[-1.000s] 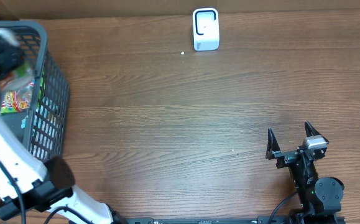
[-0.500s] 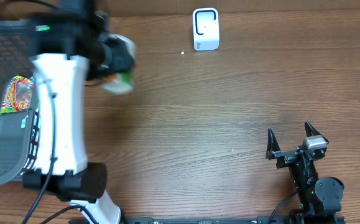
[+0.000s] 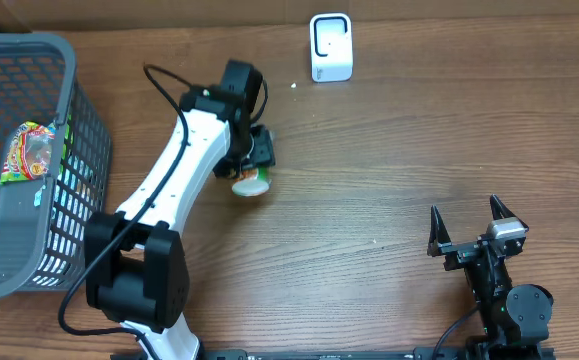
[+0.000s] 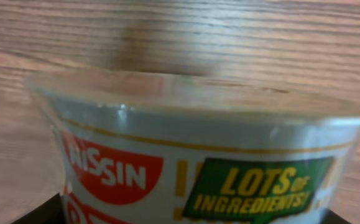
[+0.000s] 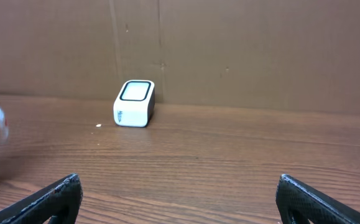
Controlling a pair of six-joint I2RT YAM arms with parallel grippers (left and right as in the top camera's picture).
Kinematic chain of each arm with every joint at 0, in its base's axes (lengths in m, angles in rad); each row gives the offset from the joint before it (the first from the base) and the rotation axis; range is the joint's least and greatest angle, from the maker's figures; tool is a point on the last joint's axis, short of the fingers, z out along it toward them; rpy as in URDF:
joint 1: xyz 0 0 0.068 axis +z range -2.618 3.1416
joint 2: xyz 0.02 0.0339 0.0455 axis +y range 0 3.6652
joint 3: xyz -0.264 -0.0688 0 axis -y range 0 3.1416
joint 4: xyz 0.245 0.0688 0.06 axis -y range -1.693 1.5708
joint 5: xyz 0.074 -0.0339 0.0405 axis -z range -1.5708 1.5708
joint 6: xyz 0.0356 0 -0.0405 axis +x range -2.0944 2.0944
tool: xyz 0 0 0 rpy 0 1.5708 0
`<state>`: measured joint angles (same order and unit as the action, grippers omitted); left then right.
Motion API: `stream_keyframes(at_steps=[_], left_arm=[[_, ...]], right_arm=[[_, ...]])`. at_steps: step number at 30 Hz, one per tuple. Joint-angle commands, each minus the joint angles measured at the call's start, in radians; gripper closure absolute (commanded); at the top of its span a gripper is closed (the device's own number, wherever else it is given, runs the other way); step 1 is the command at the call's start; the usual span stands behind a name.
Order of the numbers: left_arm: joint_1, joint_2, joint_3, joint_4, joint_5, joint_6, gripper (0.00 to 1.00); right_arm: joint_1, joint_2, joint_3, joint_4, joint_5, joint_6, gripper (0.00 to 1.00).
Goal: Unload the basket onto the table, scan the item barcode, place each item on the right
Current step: 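Lift the cup out of the basket and carry it to table centre, then set the cup upright on the table and release it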
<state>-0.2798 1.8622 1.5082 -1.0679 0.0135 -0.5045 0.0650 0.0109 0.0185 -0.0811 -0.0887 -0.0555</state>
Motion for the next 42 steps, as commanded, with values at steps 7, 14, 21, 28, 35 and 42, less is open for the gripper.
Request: stream_keyframes(at_steps=[7,14,21,28,35,42], left_arm=[[-0.002,-0.016,-0.304,0.232,-0.048,-0.041,0.36],[0.0,-0.017,-0.29,0.22,-0.047,0.1,0.25],[0.017,-0.017,-0.107,0.093,-0.047,0.124,0.07],[0.033,-0.017,0.211,-0.119,-0.099,0.131,0.04],[0.177,-0.017,0.798,-0.424,-0.02,0.21,0.0],[0.567,-0.026,1.122,-0.621,-0.012,0.238,0.0]], right_arm=[[-0.006,-0.008,-0.01,0.005,0.005,0.002,0.0],[-0.006,-0.008,-0.01,0.005,0.005,0.002,0.0],[-0.006,-0.008,-0.01,0.005,0.005,0.002,0.0],[-0.006,-0.008,-0.01,0.005,0.005,0.002,0.0],[-0.006,-0.008,-0.01,0.005,0.005,0.002,0.0],[-0.006,-0.008,-0.01,0.005,0.005,0.002,0.0]])
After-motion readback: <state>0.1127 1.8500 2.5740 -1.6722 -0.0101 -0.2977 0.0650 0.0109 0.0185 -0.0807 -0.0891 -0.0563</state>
